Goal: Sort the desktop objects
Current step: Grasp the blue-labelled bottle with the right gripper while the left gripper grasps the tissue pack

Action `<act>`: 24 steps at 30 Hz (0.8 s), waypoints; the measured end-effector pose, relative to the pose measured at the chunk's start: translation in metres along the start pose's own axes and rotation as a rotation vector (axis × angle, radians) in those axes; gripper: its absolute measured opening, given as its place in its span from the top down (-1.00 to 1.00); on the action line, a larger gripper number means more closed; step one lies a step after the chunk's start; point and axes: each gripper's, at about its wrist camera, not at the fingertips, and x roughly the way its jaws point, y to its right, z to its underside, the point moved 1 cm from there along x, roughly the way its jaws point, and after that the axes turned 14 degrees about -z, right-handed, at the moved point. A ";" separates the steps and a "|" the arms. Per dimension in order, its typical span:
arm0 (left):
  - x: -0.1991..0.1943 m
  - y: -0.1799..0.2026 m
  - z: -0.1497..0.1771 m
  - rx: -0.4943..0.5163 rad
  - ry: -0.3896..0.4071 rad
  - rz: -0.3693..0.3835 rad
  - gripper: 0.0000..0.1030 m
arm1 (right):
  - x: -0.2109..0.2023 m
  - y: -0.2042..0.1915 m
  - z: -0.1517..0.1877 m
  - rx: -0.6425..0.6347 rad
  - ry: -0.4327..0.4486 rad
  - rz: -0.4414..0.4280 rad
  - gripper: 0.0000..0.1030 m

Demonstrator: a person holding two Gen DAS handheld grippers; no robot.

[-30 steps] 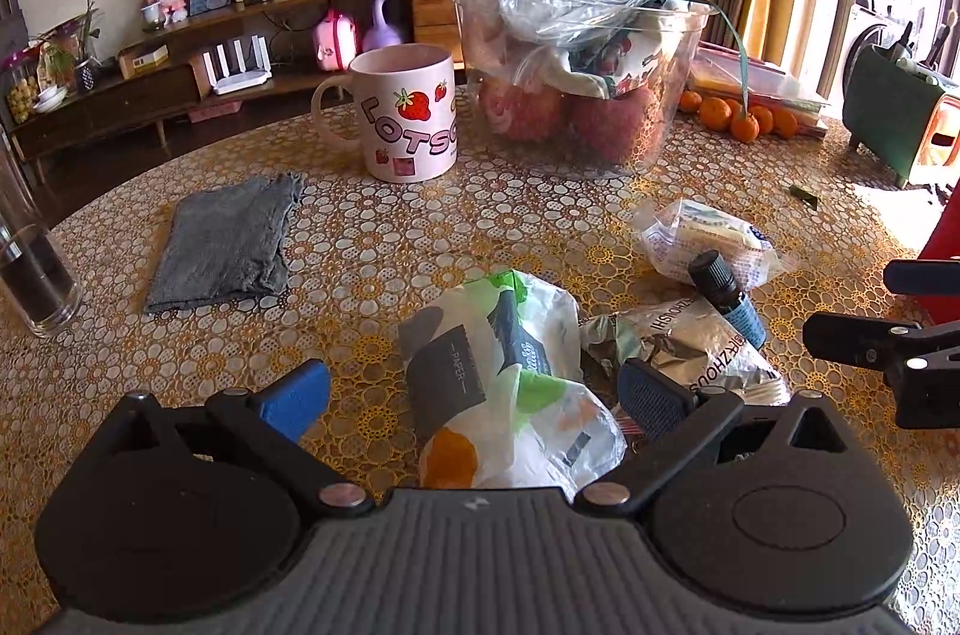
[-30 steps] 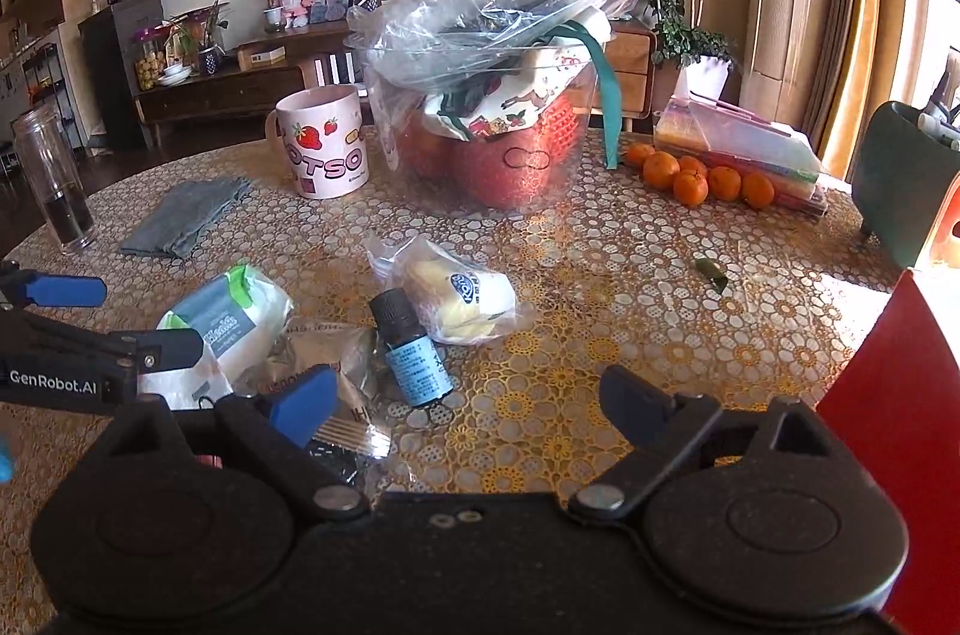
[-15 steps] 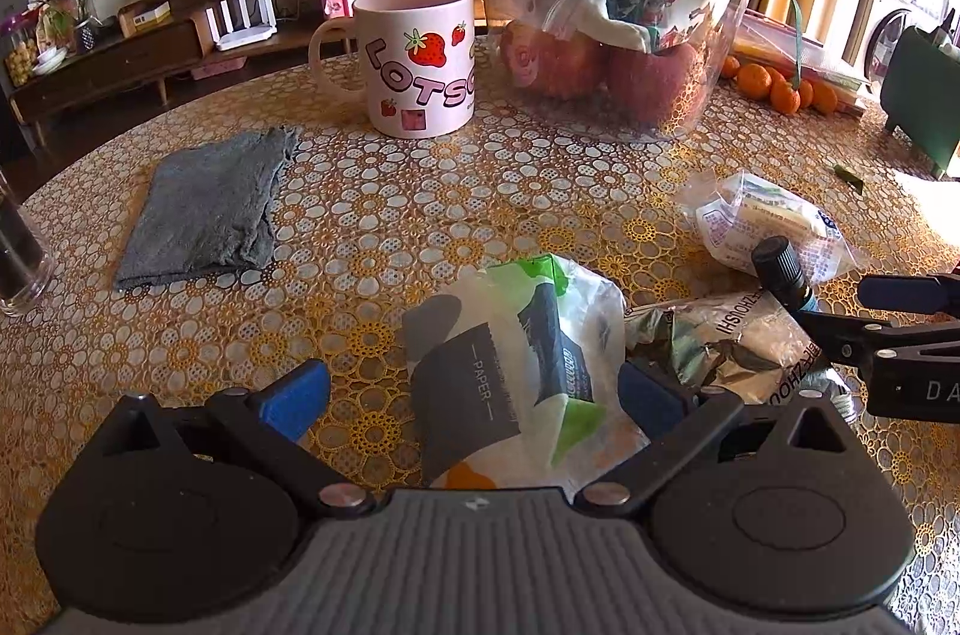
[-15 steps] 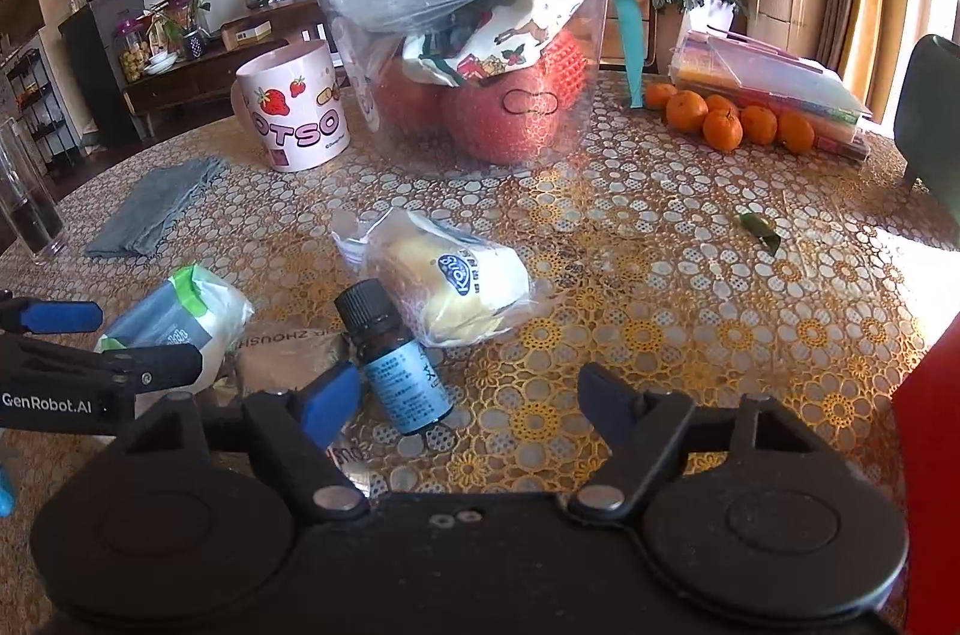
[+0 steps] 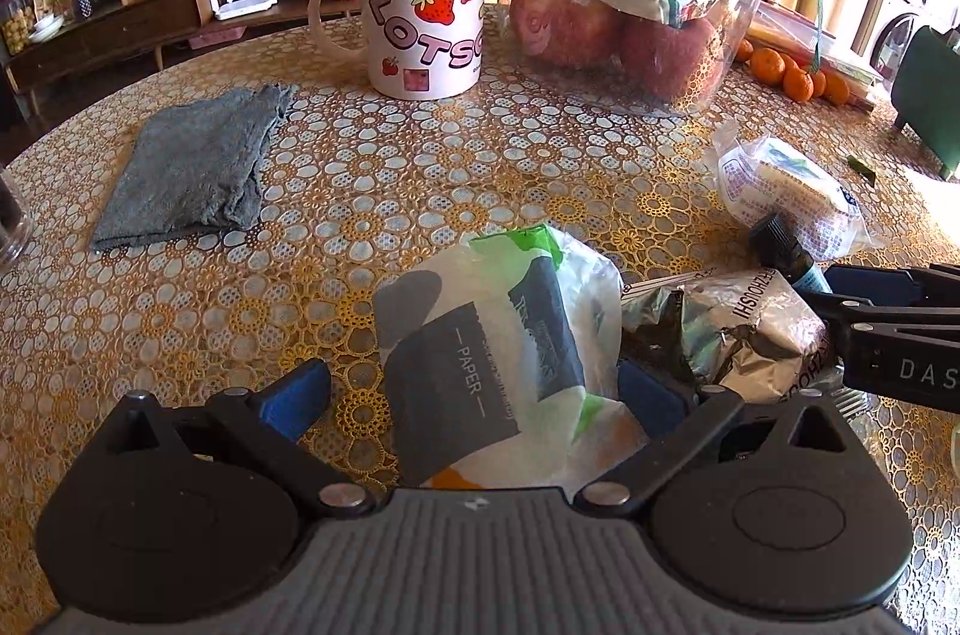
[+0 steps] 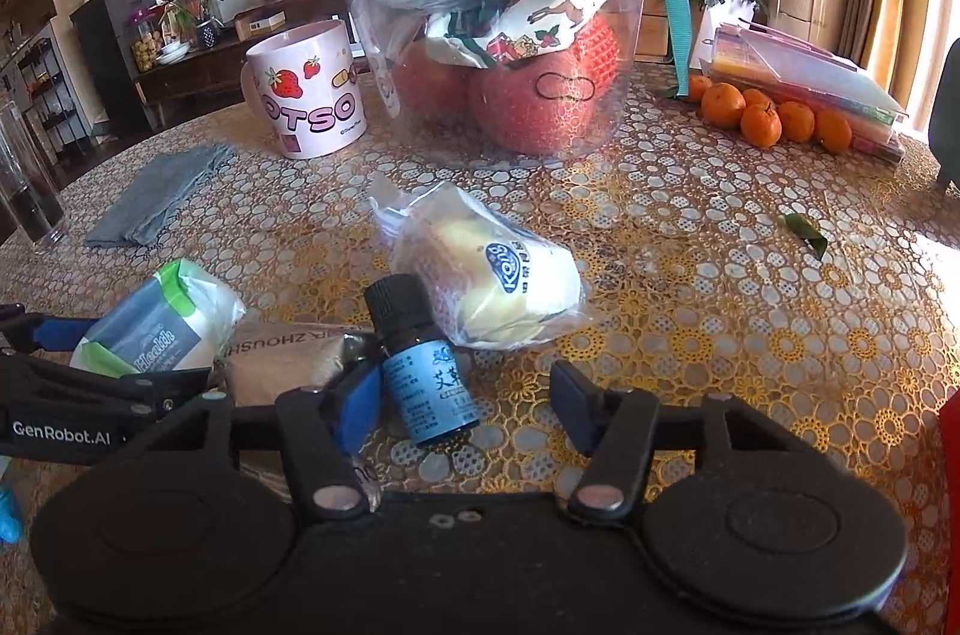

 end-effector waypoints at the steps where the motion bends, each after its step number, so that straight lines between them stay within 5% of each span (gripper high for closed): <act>1: 0.000 -0.001 0.000 0.000 0.002 0.002 -0.99 | 0.001 0.000 0.000 -0.002 0.004 0.003 -0.08; 11: -0.003 0.002 0.003 0.031 0.035 -0.005 -0.78 | 0.008 -0.003 -0.004 -0.039 0.005 0.031 0.26; 24: -0.016 0.002 0.006 0.062 0.053 0.016 -0.08 | 0.000 -0.008 0.002 -0.081 -0.018 0.036 0.55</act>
